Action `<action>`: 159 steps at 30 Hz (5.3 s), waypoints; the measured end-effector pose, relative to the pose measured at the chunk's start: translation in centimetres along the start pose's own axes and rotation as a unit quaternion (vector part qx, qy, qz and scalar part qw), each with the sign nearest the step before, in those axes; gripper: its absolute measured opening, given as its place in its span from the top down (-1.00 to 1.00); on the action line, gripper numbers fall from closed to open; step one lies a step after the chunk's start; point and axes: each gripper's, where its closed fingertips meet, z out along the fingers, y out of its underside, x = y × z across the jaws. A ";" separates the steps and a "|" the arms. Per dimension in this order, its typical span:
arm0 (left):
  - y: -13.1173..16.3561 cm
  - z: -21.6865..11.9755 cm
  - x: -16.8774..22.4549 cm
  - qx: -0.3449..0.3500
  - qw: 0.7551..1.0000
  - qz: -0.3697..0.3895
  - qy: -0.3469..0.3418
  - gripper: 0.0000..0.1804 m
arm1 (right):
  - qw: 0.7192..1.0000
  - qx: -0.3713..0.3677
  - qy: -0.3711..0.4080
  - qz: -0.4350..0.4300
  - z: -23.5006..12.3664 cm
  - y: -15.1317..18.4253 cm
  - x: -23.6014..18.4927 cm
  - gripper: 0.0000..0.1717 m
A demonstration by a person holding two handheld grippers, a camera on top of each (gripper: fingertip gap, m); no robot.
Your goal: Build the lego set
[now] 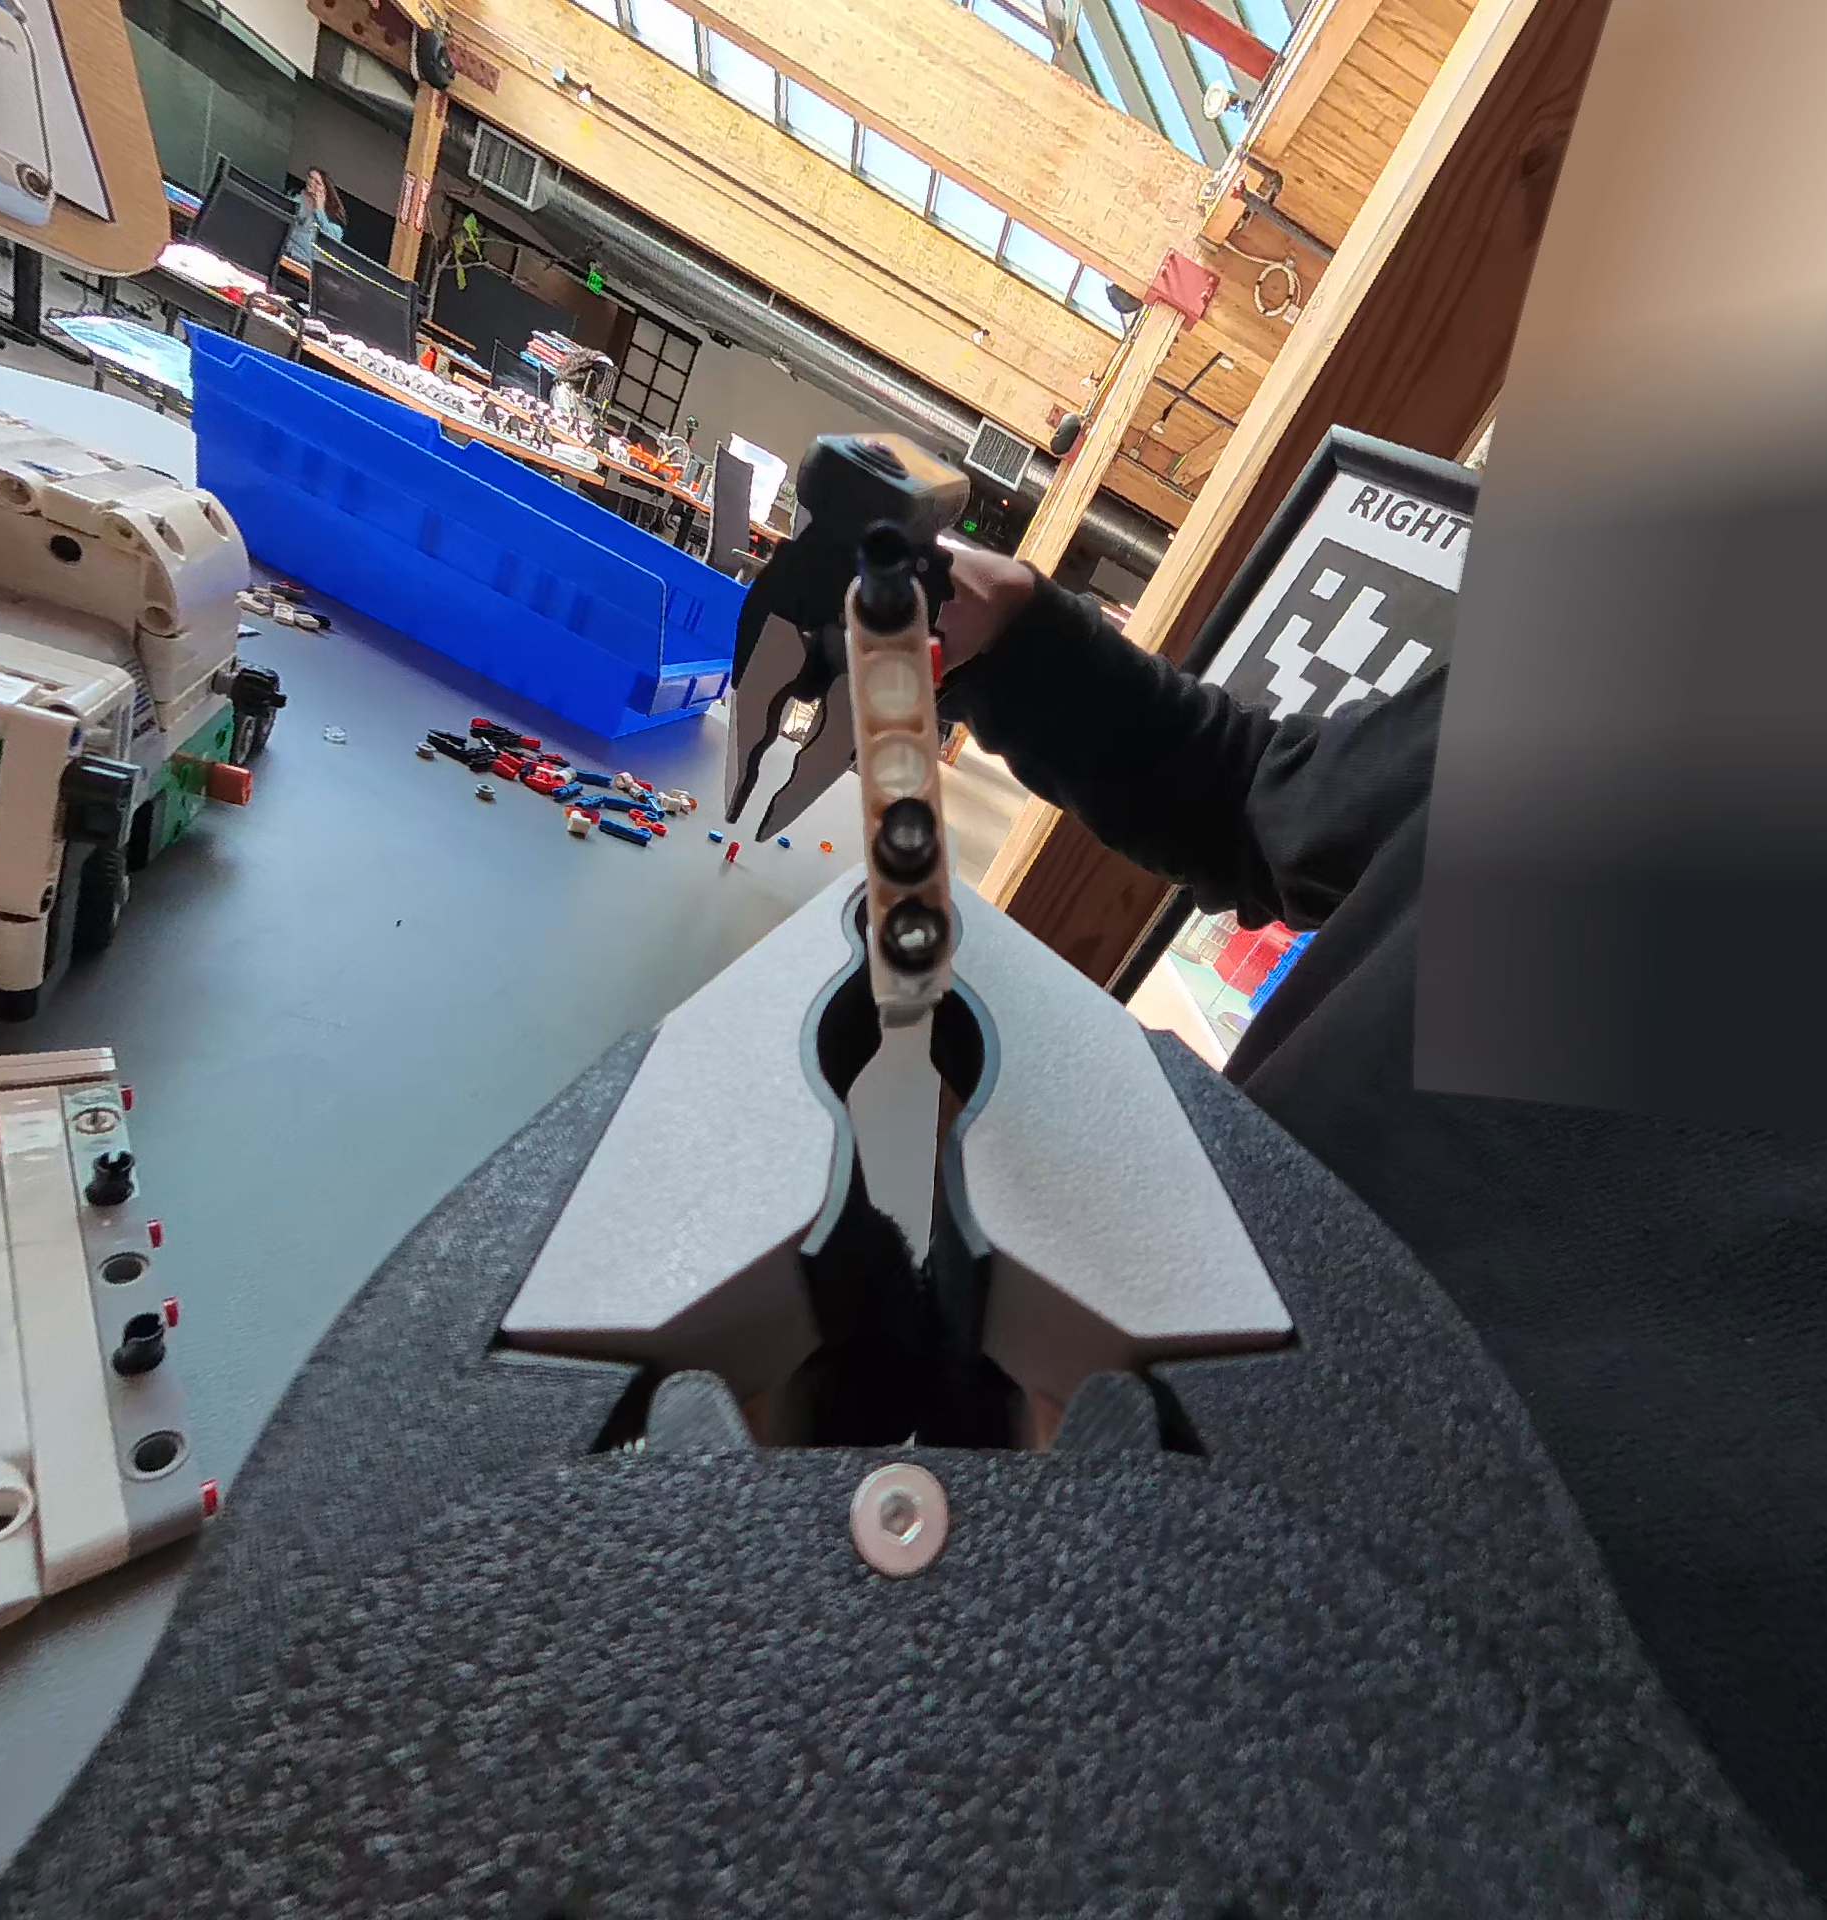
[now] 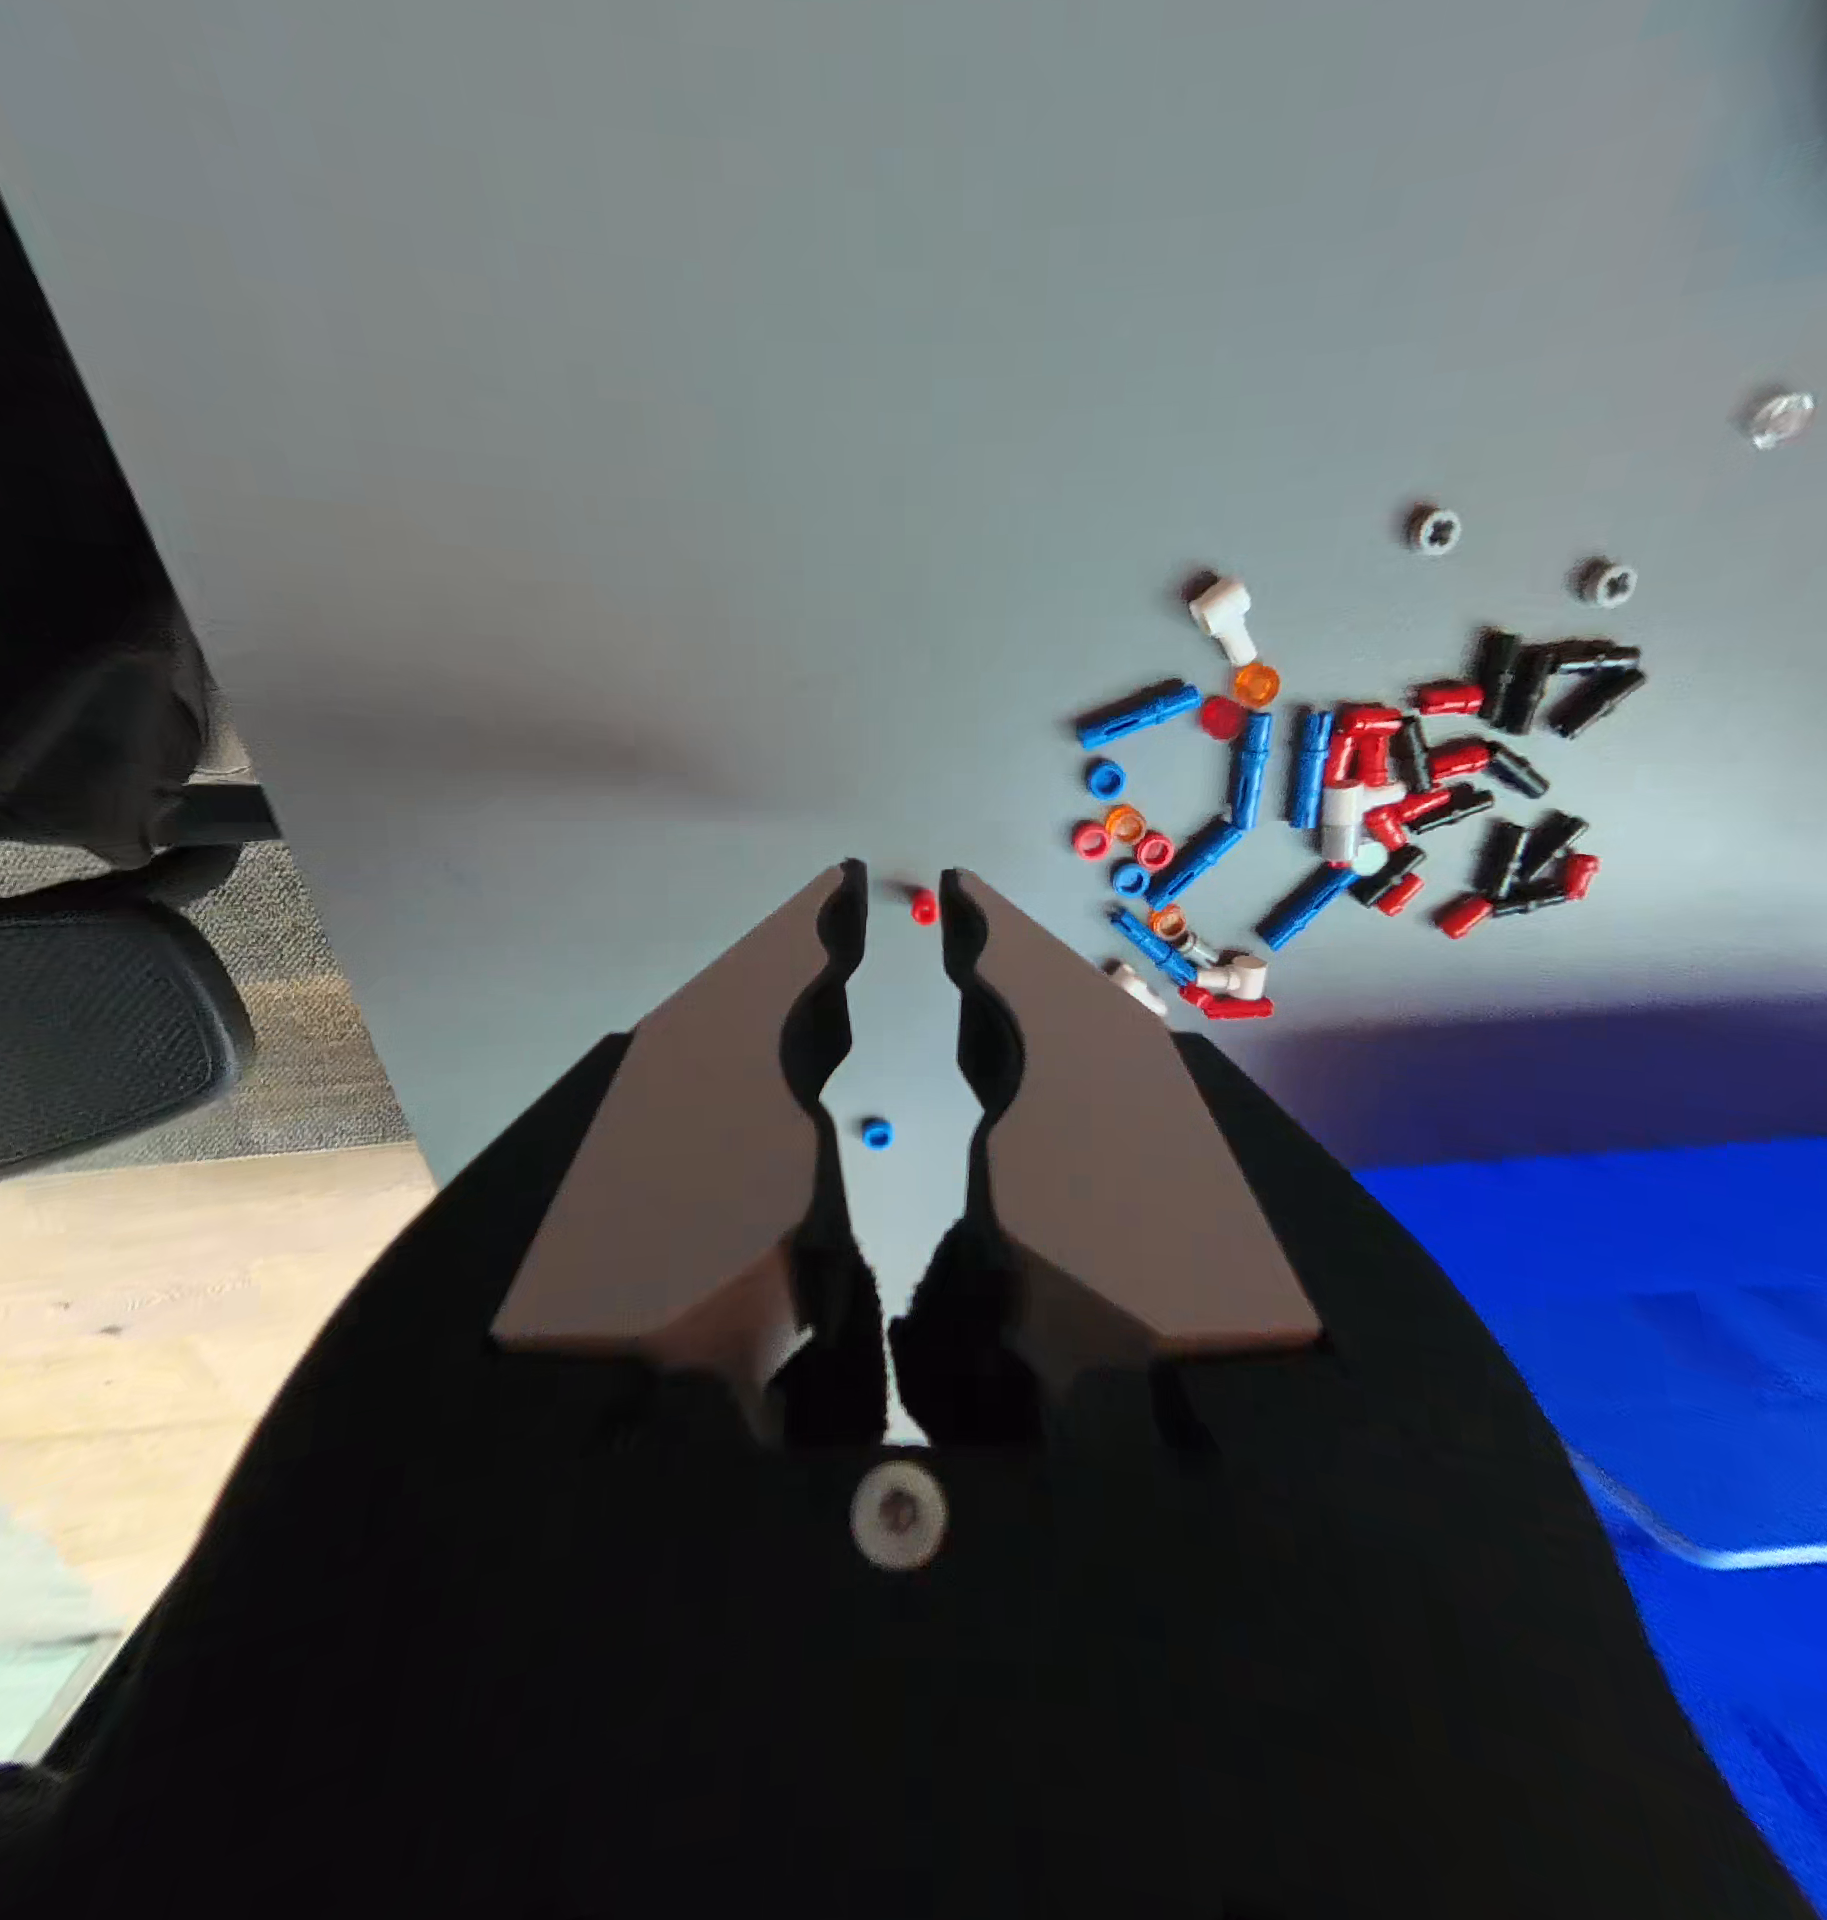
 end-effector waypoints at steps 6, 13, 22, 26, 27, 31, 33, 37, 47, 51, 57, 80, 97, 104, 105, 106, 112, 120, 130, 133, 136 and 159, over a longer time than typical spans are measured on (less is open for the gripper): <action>0.0 0.0 0.0 0.001 1.000 0.000 -0.001 1.00 | 0.999 0.038 0.014 0.004 1.0 1.3 0.2 0.87; 0.1 0.1 -0.1 -0.003 1.000 0.002 -0.005 1.00 | 0.999 0.037 0.013 -0.003 1.2 1.3 0.5 0.90; 0.1 0.1 -0.1 -0.005 1.000 0.002 -0.007 1.00 | 0.999 0.033 -0.001 -0.005 1.6 1.5 0.2 0.93; 0.1 0.1 -0.1 -0.004 1.000 0.003 -0.007 1.00 | 0.999 0.030 0.004 -0.010 1.7 1.5 0.2 0.95; 0.1 0.1 -0.1 -0.004 1.000 0.003 -0.007 1.00 | 1.000 0.029 0.004 -0.009 1.7 1.6 0.2 0.95; 0.1 0.1 -0.2 -0.004 1.000 0.004 -0.011 1.00 | 0.999 0.034 0.011 -0.009 1.4 1.1 0.4 0.96; 0.0 0.1 -0.6 -0.001 1.000 -0.001 -0.021 1.00 | 0.998 0.058 0.035 -0.016 0.5 -0.7 0.4 0.96; 0.1 0.2 -1.8 -0.002 0.998 -0.017 -0.053 1.00 | 0.965 0.220 0.131 -0.053 -4.3 -11.7 -1.8 0.96; 0.5 0.5 -3.8 -0.016 0.991 -0.013 -0.135 1.00 | 0.847 0.464 0.232 0.117 -6.0 -24.3 -5.8 0.96; -0.1 0.3 -3.5 0.002 0.986 0.036 -0.164 1.00 | 0.819 0.494 0.240 0.166 -6.4 -24.3 -5.8 0.96; -1.4 0.0 -2.7 0.056 0.975 0.095 -0.195 1.00 | 0.760 0.572 0.213 0.222 -7.8 -25.6 -6.2 0.96; -1.8 0.4 -1.9 0.074 0.948 0.183 -0.250 1.00 | 0.719 0.617 0.179 0.265 -8.1 -26.1 -5.8 0.96; -1.2 0.8 -1.7 0.034 0.924 0.266 -0.274 0.99 | 0.732 0.606 0.187 0.251 -7.7 -25.7 -6.2 0.96; -1.0 1.3 -2.5 0.053 0.970 0.104 -0.215 1.00 | 0.750 0.581 0.175 0.264 -7.7 -25.3 -5.3 0.86; -0.9 1.4 -2.5 0.056 0.973 0.089 -0.206 1.00 | 0.747 0.588 0.169 0.260 -8.1 -25.1 -5.4 0.83; -1.0 1.4 -2.5 0.062 0.976 0.075 -0.194 1.00 | 0.745 0.593 0.164 0.256 -8.5 -24.7 -5.4 0.81; -1.2 1.7 0.9 0.094 0.995 -0.023 -0.007 1.00 | 0.695 0.687 -0.051 0.206 -10.0 -23.8 -7.4 0.59; -1.1 1.9 1.7 0.090 0.995 -0.031 0.033 0.99 | 0.636 0.715 -0.207 0.204 -9.3 -24.8 -8.9 0.84; -0.8 2.2 1.2 0.080 0.996 -0.031 0.013 0.99 | 0.620 0.710 -0.235 0.237 -8.6 -24.5 -8.2 0.92; -0.5 2.1 1.1 0.052 0.998 -0.036 0.016 0.92 | 0.621 0.695 -0.274 0.239 -8.2 -24.1 -8.4 0.92; -0.6 1.0 0.7 0.025 0.999 -0.030 0.001 0.81 | 0.601 0.691 -0.315 0.250 -8.6 -22.6 -7.8 0.91; 2.7 3.5 -7.5 0.038 0.927 -0.288 -0.236 0.93 | 0.934 0.302 0.189 0.029 -0.2 -19.5 -1.9 0.34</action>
